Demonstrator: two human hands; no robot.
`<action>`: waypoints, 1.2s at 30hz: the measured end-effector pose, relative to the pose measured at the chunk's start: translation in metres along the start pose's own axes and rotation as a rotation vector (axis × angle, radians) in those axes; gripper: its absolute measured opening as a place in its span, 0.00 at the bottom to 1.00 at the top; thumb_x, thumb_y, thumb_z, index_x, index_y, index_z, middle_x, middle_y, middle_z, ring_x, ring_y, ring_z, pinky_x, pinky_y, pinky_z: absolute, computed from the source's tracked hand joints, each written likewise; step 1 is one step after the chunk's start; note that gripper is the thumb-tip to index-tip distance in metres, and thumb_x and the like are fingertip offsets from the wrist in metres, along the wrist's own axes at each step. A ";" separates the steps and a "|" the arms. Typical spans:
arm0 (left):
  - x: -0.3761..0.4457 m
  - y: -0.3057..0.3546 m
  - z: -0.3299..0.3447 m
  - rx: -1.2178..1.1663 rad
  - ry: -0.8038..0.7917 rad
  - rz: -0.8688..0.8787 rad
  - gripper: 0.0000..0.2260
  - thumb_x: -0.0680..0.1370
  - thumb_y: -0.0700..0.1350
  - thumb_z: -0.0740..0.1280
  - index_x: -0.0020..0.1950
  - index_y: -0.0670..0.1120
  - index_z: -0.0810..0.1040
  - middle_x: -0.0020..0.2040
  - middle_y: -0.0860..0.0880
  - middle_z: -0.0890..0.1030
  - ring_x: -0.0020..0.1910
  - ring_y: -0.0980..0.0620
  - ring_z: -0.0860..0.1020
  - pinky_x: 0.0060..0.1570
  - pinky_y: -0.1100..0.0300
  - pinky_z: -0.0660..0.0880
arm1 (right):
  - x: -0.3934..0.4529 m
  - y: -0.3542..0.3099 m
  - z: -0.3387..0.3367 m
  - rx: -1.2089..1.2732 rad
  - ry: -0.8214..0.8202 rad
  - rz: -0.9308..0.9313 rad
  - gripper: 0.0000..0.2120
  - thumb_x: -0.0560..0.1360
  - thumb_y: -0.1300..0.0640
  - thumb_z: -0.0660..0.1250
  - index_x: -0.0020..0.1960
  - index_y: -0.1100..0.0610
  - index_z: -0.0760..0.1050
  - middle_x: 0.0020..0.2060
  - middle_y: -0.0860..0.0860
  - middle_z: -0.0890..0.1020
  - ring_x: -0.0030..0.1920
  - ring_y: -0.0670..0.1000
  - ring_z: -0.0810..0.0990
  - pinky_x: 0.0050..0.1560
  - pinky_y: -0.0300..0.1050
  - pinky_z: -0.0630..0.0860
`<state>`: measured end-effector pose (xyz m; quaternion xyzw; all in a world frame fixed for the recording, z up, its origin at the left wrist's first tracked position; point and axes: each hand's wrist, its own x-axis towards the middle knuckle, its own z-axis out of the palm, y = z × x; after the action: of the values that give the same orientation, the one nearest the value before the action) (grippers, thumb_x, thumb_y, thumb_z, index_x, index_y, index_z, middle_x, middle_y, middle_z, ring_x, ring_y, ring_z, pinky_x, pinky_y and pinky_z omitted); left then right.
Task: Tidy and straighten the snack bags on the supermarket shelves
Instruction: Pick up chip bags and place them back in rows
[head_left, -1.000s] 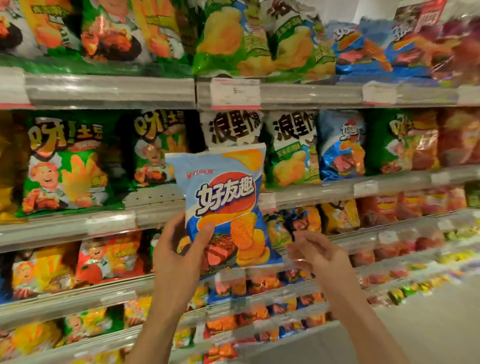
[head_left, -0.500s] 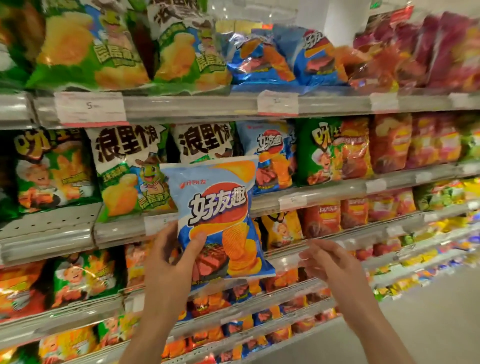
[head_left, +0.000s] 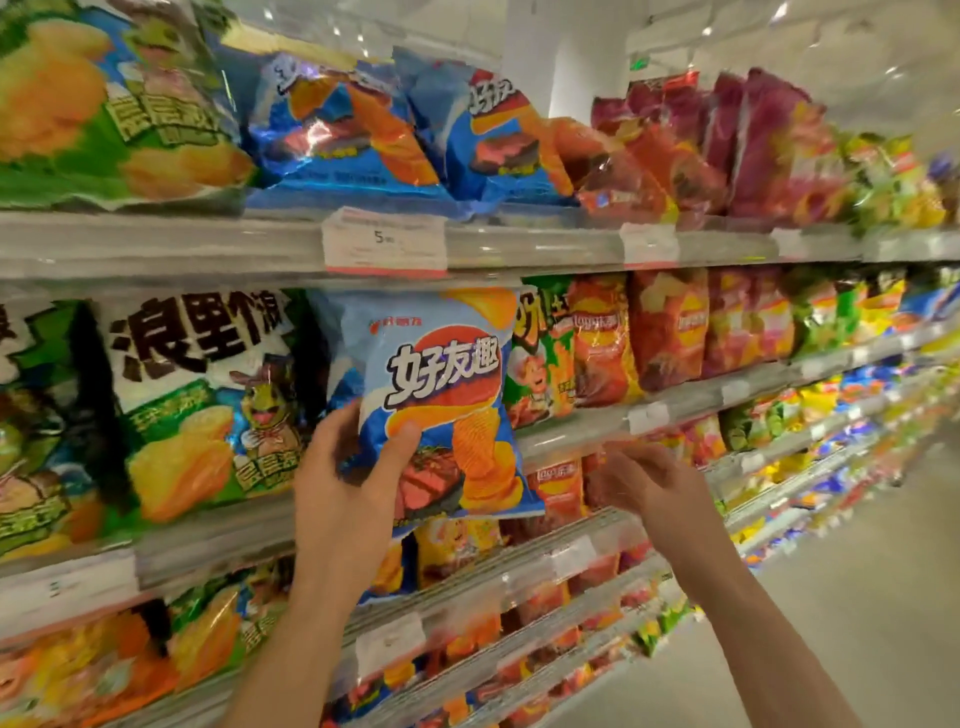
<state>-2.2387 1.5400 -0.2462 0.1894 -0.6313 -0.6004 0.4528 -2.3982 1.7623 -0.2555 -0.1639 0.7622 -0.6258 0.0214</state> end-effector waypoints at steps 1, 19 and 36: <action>0.004 -0.001 0.006 0.002 0.001 0.005 0.26 0.70 0.56 0.73 0.67 0.50 0.78 0.59 0.56 0.83 0.57 0.58 0.81 0.57 0.62 0.77 | 0.011 0.000 -0.002 -0.015 -0.012 -0.021 0.06 0.81 0.55 0.68 0.56 0.55 0.81 0.41 0.48 0.88 0.45 0.50 0.87 0.52 0.50 0.83; 0.012 0.000 0.049 0.222 0.292 0.036 0.18 0.75 0.52 0.71 0.64 0.54 0.77 0.54 0.60 0.82 0.50 0.68 0.80 0.43 0.74 0.76 | 0.150 0.000 0.036 -0.094 -0.294 -0.262 0.20 0.78 0.38 0.67 0.41 0.54 0.78 0.34 0.54 0.80 0.38 0.50 0.78 0.39 0.44 0.73; -0.005 0.007 0.058 0.247 0.425 0.009 0.09 0.79 0.49 0.70 0.59 0.55 0.79 0.55 0.54 0.85 0.52 0.55 0.84 0.51 0.58 0.79 | 0.173 -0.017 0.017 0.064 -0.457 -0.191 0.30 0.72 0.40 0.75 0.69 0.51 0.71 0.52 0.42 0.82 0.49 0.40 0.81 0.39 0.34 0.75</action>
<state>-2.2803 1.5793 -0.2338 0.3626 -0.5914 -0.4636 0.5513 -2.5540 1.6957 -0.2130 -0.3715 0.6986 -0.5955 0.1392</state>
